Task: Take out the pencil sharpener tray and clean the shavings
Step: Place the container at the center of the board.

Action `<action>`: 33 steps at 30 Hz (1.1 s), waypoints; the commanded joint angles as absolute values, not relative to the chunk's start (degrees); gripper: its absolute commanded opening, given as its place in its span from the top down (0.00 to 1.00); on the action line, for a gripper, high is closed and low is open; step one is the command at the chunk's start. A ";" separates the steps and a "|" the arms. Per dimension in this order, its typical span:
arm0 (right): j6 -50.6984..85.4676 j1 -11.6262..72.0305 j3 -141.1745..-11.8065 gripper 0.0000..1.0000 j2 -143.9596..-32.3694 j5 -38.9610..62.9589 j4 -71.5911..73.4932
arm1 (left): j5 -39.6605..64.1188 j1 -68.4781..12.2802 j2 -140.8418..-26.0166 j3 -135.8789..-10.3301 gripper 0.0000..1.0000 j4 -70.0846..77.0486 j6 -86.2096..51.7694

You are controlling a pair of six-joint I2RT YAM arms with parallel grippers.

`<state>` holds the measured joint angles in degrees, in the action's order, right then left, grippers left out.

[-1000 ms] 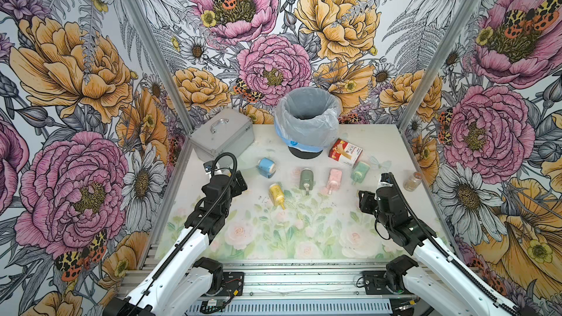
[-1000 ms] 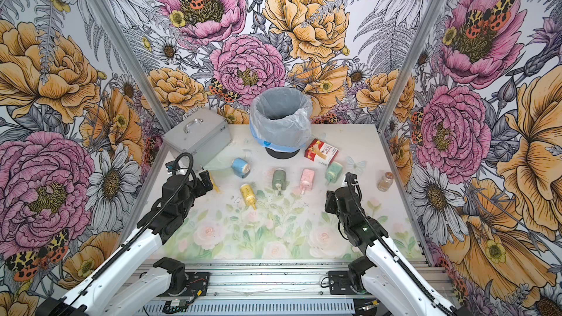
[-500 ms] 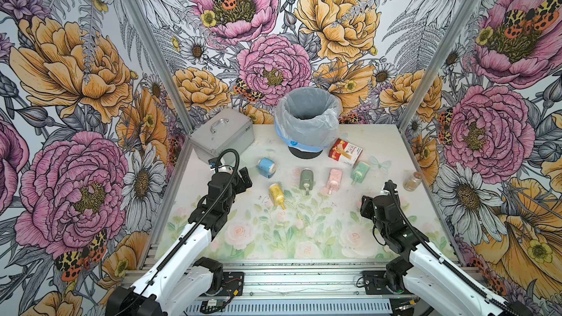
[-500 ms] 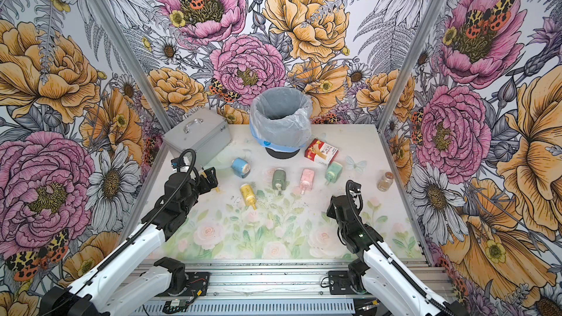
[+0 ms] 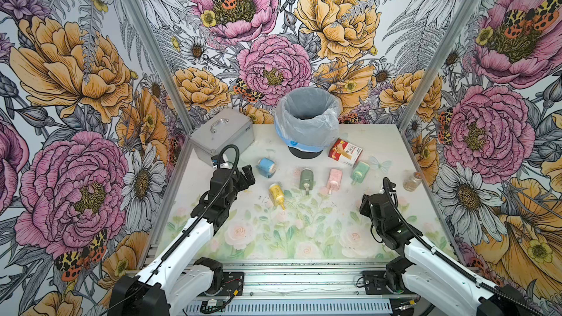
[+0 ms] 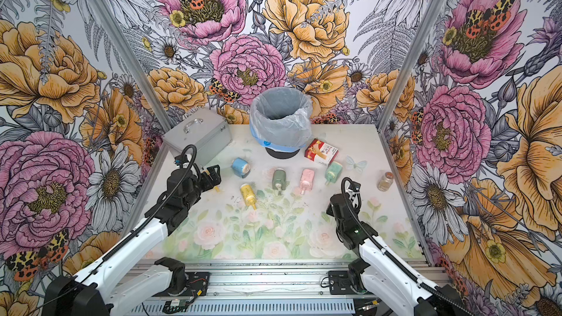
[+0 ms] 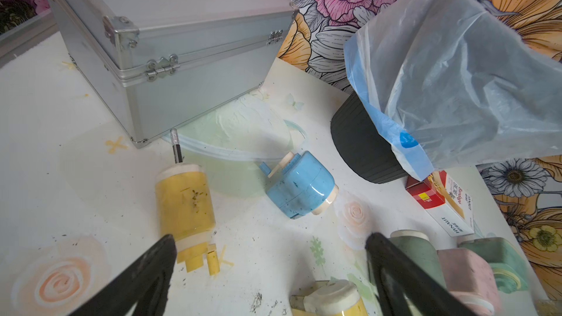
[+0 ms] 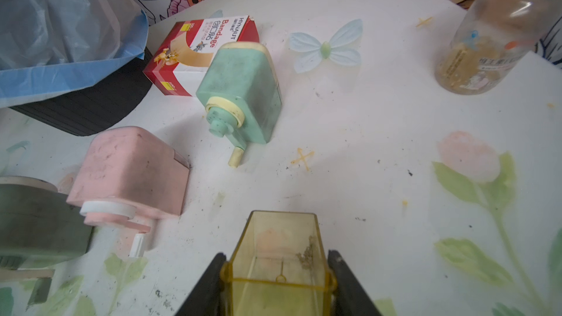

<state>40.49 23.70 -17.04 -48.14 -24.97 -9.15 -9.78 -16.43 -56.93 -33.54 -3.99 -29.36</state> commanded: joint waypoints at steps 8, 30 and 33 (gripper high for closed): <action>38.72 22.60 -19.47 0.85 -50.97 -20.04 -7.19 | -0.66 -13.45 -61.24 -34.58 0.01 1.25 -31.40; 39.84 24.25 -19.86 0.79 -57.47 -18.68 -6.06 | 0.06 -18.46 -69.58 -44.08 0.01 -4.19 -30.79; 40.25 24.18 -21.22 0.77 -60.28 -17.55 -6.96 | -0.11 -18.45 -70.78 -46.12 0.01 -5.99 -29.82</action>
